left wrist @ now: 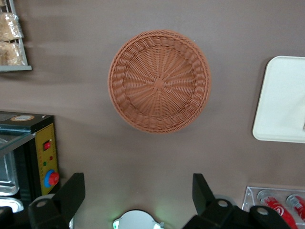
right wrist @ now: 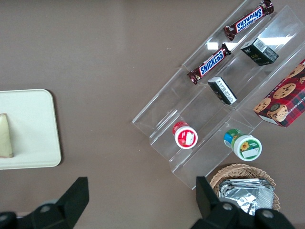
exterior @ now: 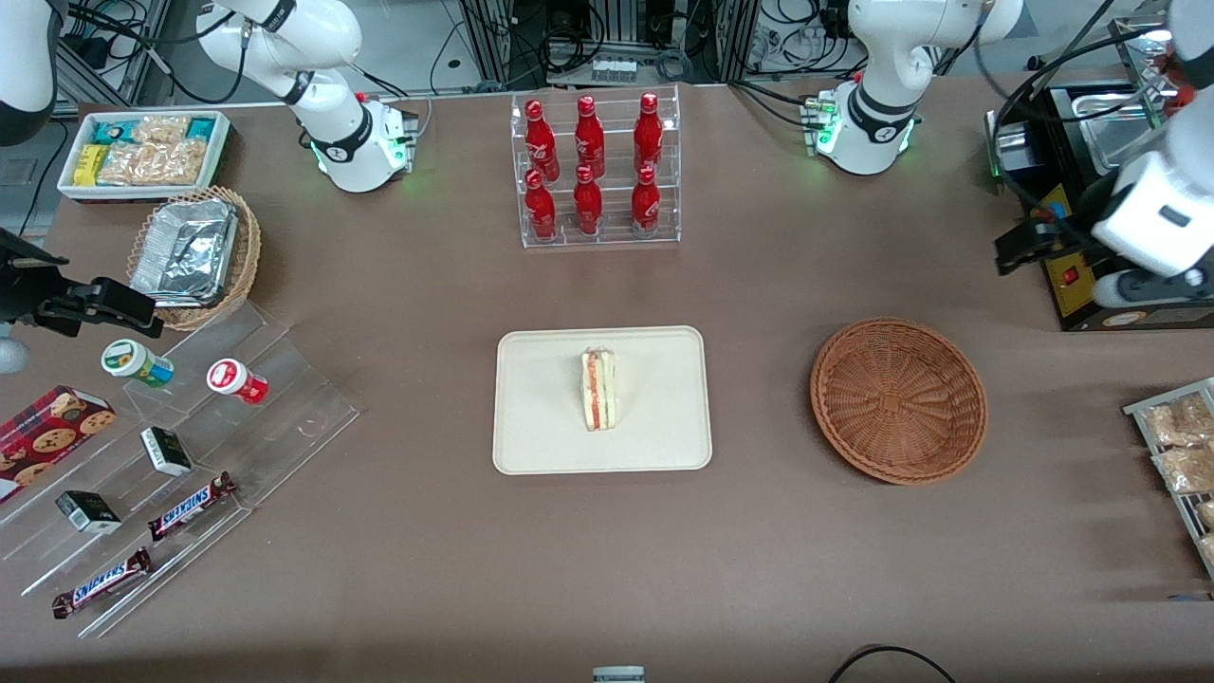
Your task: Place sandwich from basket to tray
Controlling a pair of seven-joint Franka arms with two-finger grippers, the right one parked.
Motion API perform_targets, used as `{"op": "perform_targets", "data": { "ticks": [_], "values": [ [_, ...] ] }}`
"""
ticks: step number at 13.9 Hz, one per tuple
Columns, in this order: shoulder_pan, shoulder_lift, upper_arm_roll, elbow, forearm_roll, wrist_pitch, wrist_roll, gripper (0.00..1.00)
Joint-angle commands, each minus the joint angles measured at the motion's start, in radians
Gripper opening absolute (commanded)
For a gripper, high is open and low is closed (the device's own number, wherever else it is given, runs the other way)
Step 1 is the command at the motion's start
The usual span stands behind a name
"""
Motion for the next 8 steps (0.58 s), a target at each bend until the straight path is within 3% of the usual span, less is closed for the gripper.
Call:
{"op": "perform_targets", "data": {
  "ticks": [1, 8],
  "values": [
    [0.038, -0.071, -0.013, -0.071, -0.006, -0.002, 0.031, 0.99],
    [0.092, -0.06, -0.018, -0.044, -0.033, -0.002, 0.031, 0.99]
  ]
}}
